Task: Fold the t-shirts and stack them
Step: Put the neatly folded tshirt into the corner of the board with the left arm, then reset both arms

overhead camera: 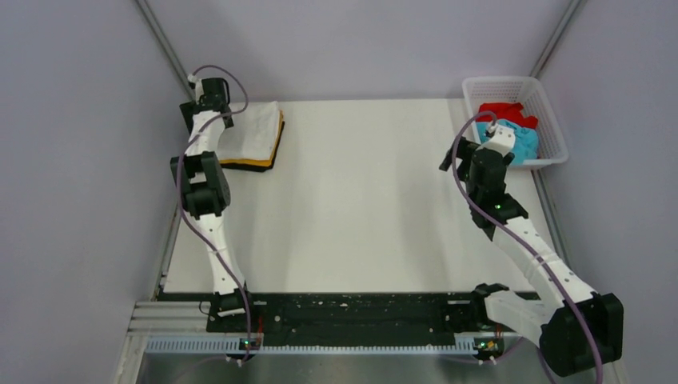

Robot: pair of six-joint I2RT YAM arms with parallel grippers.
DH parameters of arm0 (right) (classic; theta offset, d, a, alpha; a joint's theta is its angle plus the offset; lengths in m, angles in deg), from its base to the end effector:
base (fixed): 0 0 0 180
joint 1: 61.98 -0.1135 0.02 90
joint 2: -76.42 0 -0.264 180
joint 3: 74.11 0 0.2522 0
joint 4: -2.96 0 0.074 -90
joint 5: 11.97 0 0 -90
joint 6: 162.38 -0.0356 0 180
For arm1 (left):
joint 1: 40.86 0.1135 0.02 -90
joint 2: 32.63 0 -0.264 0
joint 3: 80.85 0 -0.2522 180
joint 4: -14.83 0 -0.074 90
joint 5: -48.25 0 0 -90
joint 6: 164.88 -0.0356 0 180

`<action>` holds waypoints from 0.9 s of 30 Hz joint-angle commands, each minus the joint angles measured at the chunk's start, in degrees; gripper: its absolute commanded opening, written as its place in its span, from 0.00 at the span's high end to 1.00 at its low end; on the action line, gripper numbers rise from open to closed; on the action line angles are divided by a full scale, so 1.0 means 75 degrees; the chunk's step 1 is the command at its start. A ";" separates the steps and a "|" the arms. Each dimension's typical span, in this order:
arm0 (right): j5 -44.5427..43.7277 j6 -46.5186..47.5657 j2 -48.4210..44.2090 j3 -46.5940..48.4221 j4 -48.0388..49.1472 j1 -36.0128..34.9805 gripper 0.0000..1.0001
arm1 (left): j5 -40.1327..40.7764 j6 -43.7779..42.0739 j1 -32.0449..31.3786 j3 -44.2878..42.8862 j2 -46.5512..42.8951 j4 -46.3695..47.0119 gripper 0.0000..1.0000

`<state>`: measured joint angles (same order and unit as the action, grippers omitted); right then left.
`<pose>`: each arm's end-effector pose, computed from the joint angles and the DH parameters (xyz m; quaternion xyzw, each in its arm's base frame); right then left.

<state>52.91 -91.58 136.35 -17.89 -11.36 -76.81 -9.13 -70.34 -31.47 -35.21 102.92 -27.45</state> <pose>0.2363 0.0469 0.2928 0.1578 0.7844 -0.0004 0.5999 0.5258 0.1064 0.2216 -0.2170 0.8618 0.2738 0.3678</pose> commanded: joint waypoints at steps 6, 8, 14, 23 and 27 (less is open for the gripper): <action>0.0484 -0.0340 -0.1138 -0.0470 -0.0475 0.0012 0.01 | -0.0361 0.2148 -0.0651 0.1847 -0.3964 0.0459 0.01; 0.0639 -0.0475 -0.1240 -0.0520 -0.0763 0.0009 0.01 | -0.0840 0.2231 -0.0967 0.2955 -0.4916 0.0851 0.01; 0.0975 -0.0919 -0.1542 -0.1061 -0.0982 0.0015 0.01 | -0.2401 0.3150 -0.2466 0.6705 -0.7851 0.1405 0.01; 0.1401 -0.1335 -0.1692 -0.1666 -0.1376 0.0015 0.01 | -0.3853 0.4711 -0.3753 1.1358 -1.0689 0.2019 0.01; 0.1458 -0.1391 -0.1769 -0.1735 -0.1264 0.0010 0.01 | -0.3291 0.4867 -0.3795 1.1604 -1.1155 0.1327 0.01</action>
<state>62.92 -100.59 124.87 -30.85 -22.18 -76.81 -35.77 -37.62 -59.62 52.42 24.01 -17.76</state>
